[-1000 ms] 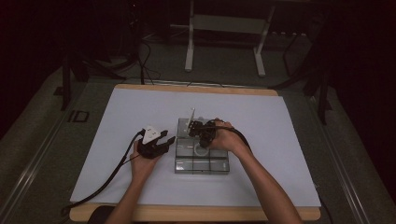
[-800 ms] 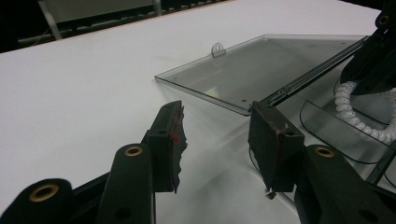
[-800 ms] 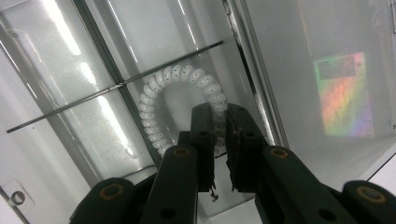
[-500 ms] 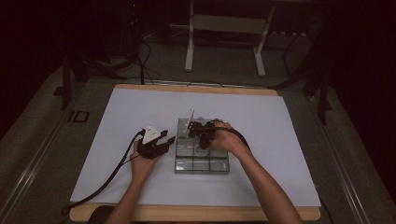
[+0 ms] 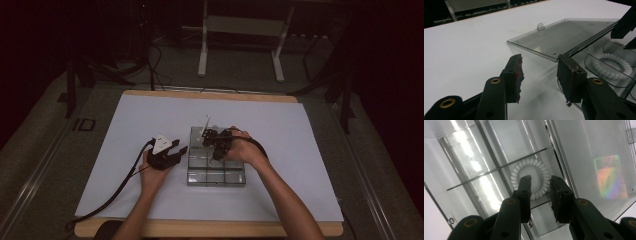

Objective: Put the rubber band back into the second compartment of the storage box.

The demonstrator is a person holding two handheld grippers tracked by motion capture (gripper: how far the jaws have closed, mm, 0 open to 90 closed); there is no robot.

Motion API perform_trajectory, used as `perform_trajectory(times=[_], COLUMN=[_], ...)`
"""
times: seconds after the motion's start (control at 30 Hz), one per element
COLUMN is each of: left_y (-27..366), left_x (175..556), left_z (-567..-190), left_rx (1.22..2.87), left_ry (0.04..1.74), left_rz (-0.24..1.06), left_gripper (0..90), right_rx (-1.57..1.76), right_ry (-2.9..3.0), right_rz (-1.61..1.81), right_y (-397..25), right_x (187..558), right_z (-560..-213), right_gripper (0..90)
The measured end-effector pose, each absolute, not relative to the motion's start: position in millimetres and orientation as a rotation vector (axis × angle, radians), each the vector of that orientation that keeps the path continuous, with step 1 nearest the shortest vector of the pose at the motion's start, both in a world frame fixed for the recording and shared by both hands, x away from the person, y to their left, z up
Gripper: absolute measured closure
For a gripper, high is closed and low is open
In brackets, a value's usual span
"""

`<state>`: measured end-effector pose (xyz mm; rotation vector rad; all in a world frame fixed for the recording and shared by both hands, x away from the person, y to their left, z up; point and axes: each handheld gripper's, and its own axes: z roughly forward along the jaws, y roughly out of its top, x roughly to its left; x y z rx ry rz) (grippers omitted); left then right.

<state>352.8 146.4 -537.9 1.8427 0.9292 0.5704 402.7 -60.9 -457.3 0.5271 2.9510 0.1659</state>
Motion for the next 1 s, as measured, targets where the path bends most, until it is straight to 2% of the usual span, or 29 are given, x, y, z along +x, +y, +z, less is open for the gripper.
perform_trajectory(times=[0.37, 1.0], left_y=[147, 146], left_x=[353, 353], left_z=[-538, -538], left_rx=[1.843, 1.838], left_ry=[0.925, 0.929], left_rz=[0.571, 0.568], left_gripper=[55.5, 55.3], right_rx=[0.547, 0.734], right_ry=[2.930, 2.841], right_rz=[0.231, 0.411], right_y=[-67, -104], right_x=[399, 404], right_z=[-446, -434], right_gripper=[66.0, 58.3])
